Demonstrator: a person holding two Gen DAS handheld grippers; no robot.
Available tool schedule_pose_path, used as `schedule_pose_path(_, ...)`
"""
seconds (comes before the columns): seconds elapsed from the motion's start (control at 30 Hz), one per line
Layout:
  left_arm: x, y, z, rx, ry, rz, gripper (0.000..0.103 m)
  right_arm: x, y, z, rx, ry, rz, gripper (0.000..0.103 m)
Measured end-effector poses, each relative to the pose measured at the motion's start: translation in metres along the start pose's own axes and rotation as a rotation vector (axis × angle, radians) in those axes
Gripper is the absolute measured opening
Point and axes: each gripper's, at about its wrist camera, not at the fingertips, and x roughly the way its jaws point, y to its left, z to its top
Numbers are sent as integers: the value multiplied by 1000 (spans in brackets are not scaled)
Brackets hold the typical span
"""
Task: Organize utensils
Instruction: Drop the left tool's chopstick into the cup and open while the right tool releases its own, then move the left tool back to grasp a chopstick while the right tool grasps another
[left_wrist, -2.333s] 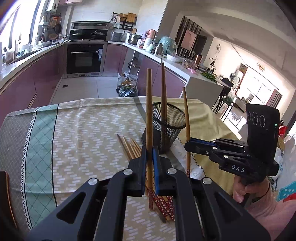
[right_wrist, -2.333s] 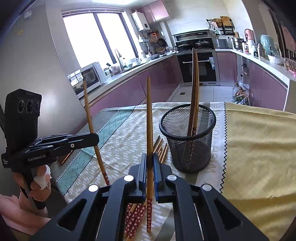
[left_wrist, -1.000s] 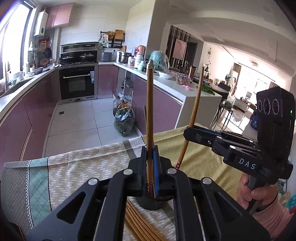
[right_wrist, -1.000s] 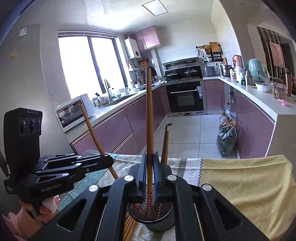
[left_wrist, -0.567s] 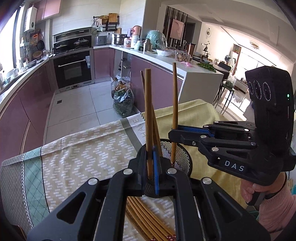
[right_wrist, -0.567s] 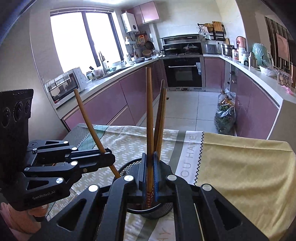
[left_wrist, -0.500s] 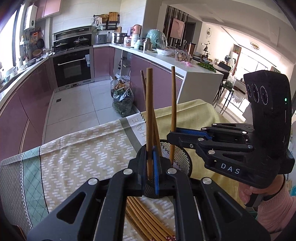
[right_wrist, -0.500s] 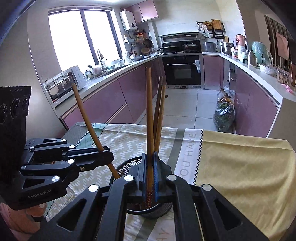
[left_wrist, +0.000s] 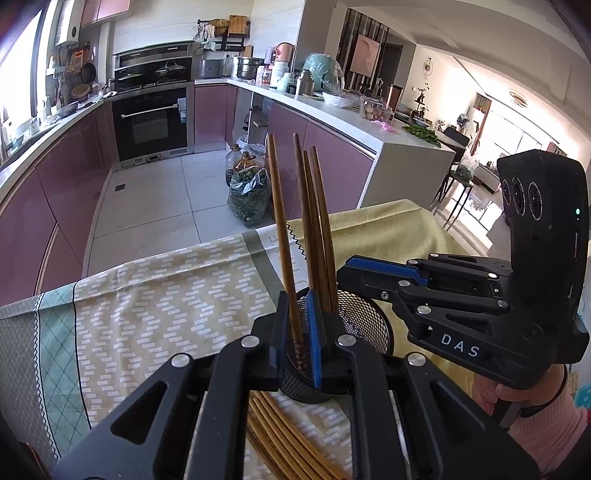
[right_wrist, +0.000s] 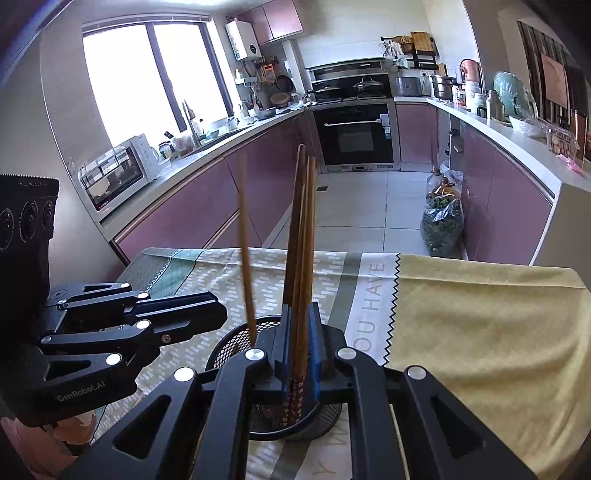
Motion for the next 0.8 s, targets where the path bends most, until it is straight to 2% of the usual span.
schedule_pose_path(0.07, -3, 2, -2, -11, -10, 1, 20, -1, -1, 0, 4, -5, 0, 14)
schedule_pose_path(0.23, -21, 7, -11, -28, -62, 19, 30, -13, 2, -3, 2, -38, 20, 17)
schedule_pose_path(0.43, -59, 12, -37, -15, -159, 68, 52, -49, 17, -18, -57, -99, 75, 31)
schedule_pose_path(0.53, -74, 17, -55, -13, -182, 95, 61, -64, 31, -31, -98, -108, 118, 36)
schedule_pose_path(0.6, -78, 22, -68, -19, -176, 116, 63, -68, 39, -43, -122, -96, 135, 40)
schedule_pose_path(0.8, -59, 34, -107, -63, -59, 131, 63, -47, 50, -77, -137, 8, 136, 40)
